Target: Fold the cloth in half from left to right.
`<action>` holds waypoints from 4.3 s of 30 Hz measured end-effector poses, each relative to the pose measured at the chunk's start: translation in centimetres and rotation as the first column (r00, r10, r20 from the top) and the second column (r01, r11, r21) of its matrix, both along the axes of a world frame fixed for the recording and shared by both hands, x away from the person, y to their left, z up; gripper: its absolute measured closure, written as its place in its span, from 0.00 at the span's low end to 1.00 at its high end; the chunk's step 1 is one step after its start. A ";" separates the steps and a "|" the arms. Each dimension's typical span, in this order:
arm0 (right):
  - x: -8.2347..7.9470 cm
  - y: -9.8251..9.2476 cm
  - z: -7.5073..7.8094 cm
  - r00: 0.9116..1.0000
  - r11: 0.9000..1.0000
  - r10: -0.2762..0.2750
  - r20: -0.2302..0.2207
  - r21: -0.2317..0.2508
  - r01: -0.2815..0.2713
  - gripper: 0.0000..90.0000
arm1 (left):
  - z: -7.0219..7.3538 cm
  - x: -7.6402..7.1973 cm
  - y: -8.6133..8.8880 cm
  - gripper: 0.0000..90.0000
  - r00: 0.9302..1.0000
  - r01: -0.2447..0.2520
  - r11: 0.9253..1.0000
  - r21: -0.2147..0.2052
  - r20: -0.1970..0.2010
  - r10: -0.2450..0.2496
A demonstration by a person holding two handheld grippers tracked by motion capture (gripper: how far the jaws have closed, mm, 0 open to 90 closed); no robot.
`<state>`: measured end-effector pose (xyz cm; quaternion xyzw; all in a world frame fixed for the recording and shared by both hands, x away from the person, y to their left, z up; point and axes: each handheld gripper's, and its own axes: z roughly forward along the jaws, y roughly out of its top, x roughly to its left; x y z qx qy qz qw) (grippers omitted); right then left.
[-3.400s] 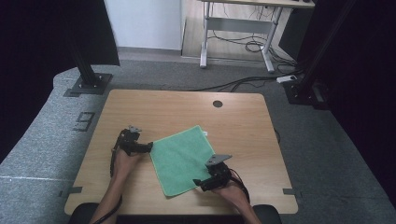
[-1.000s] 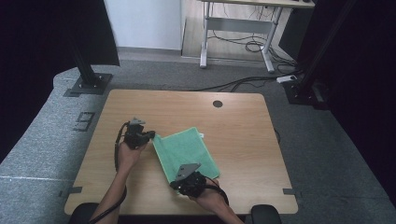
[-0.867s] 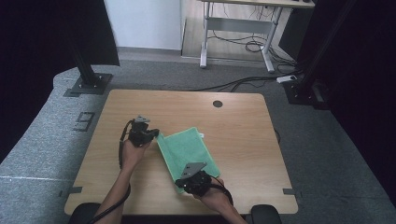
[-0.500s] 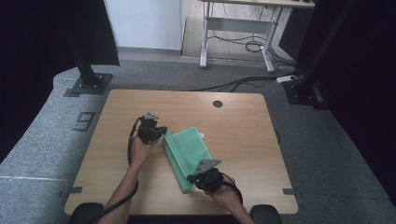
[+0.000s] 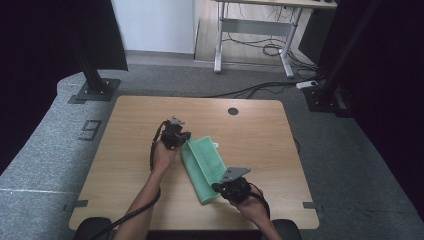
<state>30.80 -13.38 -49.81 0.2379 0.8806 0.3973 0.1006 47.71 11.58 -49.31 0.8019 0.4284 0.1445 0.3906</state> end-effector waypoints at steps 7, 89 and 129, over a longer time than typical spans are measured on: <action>0.3 -1.2 0.2 1.000 1.000 -0.024 -0.002 0.005 0.024 0.97 | 0.0 0.6 -1.9 0.98 1.000 0.009 1.000 0.009 0.010 -0.009; 4.7 -5.6 -3.8 0.964 0.955 -0.266 -0.012 -0.138 0.262 0.42 | -3.2 -5.5 -0.9 0.09 0.998 0.058 0.995 0.076 -0.036 -0.056; 2.8 -0.5 -3.9 0.988 0.981 -0.153 -0.035 -0.121 0.148 0.43 | -4.8 -5.1 0.5 0.07 1.000 0.002 0.978 0.209 -0.008 -0.001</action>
